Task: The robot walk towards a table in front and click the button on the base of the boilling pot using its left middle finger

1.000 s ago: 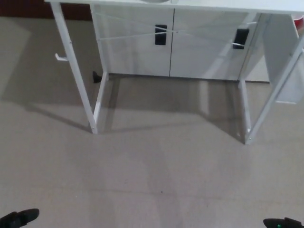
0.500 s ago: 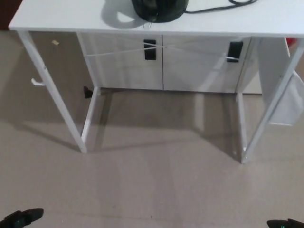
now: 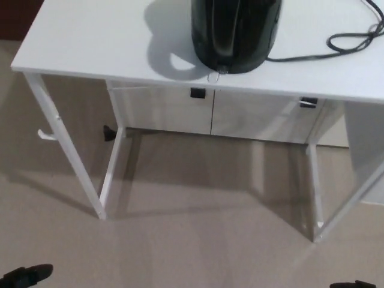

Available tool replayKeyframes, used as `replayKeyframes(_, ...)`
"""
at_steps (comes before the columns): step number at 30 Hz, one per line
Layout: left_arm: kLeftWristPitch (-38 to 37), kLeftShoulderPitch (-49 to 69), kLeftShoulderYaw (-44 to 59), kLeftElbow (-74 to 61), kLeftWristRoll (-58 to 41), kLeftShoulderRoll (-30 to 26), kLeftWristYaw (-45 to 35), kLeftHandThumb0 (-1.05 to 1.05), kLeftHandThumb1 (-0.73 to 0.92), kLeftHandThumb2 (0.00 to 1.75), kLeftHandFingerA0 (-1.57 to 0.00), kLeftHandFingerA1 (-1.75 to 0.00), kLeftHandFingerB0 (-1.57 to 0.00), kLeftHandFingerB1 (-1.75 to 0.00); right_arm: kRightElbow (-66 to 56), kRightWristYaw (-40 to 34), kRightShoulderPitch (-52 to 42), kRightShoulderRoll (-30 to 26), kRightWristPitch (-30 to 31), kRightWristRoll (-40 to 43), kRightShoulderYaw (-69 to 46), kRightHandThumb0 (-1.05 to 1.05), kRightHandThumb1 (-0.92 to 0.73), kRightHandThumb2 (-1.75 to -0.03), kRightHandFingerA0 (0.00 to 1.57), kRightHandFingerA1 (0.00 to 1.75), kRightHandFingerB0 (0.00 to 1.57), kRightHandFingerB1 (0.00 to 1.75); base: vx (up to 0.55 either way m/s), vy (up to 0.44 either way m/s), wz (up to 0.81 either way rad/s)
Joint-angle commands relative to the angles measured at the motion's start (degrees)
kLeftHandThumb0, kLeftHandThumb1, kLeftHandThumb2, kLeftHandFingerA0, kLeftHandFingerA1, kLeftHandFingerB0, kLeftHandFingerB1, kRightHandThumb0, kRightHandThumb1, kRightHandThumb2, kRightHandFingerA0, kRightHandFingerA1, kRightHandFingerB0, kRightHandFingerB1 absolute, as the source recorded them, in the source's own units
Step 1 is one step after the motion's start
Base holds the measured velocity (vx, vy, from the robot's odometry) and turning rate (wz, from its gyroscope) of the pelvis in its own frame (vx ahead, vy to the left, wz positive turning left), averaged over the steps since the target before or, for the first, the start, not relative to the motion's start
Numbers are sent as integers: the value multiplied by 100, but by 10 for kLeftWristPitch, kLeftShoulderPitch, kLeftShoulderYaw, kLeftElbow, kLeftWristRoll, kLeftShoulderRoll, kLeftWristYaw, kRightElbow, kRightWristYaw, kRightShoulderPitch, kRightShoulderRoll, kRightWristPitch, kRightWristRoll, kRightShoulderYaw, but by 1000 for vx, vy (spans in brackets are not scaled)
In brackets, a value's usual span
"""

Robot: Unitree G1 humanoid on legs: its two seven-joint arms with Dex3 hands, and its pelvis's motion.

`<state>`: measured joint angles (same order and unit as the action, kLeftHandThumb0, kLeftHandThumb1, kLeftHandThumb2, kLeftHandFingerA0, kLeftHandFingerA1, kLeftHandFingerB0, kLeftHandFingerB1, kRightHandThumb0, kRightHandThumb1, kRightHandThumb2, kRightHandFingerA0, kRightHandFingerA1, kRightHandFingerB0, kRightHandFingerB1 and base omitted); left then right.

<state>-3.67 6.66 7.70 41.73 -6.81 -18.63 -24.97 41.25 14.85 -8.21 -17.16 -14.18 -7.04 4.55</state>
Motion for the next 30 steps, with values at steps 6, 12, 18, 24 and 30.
replayKeyframes(6,-17,4,-10,1,20,-10,15,-30,57,57,-40,-45,-32,-35,4,0,-3,-14,7,-7,2,-38,-63,-59,65,45,33,33,334,-153,31)
replayKeyframes(12,-17,8,-12,4,24,-10,17,-29,55,56,-40,-44,-32,-35,-2,0,-9,-15,11,-10,7,-38,-64,-59,66,45,33,33,177,-61,-1)
replayKeyframes(18,-12,9,-14,4,26,-9,18,-29,58,57,-40,-44,-34,-35,4,-3,-8,-17,8,-16,13,-40,-63,-59,65,44,34,33,142,123,-12)
replayKeyframes(24,-17,19,-17,0,29,-9,24,-26,58,56,-41,-44,-34,-36,8,2,-14,-15,6,-12,13,-41,-63,-58,65,45,34,33,219,125,2)
replayKeyframes(30,-25,18,-19,7,30,-11,20,-28,56,56,-39,-43,-34,-36,14,-1,-12,-17,2,-18,16,-39,-65,-59,65,44,33,33,126,-31,5)
